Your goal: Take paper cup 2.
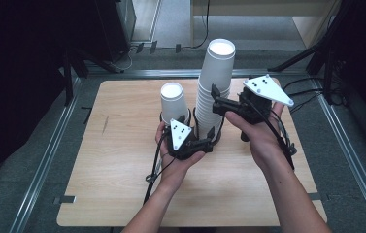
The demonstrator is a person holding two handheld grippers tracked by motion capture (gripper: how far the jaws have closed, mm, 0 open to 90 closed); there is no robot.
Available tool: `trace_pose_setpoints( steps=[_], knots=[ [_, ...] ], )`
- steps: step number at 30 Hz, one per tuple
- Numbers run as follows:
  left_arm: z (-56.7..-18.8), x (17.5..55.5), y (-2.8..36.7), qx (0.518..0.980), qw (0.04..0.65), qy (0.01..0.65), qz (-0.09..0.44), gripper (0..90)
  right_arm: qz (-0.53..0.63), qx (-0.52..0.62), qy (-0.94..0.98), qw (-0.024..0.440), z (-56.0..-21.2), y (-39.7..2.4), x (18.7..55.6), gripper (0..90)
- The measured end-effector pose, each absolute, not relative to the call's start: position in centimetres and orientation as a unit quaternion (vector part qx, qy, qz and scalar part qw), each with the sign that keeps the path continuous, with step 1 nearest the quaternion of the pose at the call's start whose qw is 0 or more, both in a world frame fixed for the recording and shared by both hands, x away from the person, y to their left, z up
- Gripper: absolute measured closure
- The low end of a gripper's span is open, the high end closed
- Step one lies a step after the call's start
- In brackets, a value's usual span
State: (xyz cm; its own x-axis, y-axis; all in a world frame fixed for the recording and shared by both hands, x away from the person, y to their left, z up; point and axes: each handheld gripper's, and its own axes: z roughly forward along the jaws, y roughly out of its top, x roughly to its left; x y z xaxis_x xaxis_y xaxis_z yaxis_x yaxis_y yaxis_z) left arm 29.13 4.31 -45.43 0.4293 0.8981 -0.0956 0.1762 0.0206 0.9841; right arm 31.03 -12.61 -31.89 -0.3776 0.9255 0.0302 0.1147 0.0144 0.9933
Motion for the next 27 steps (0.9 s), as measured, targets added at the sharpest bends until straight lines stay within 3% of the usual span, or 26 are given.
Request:
trace_pose_setpoints(
  steps=[13, 27],
  knots=[
    [-45.4, 30.6, 2.3, 0.629, 0.544, 0.436, 0.343, 1.4, 0.553, 0.418, 0.635, 0.341, -30.9, -12.2, 34.1, 0.0],
    [-44.9, 32.6, 1.0, 0.626, 0.519, 0.450, 0.370, 1.6, 0.565, 0.410, 0.647, 0.305, -32.3, -10.8, 36.1, 0.0]
  ],
)
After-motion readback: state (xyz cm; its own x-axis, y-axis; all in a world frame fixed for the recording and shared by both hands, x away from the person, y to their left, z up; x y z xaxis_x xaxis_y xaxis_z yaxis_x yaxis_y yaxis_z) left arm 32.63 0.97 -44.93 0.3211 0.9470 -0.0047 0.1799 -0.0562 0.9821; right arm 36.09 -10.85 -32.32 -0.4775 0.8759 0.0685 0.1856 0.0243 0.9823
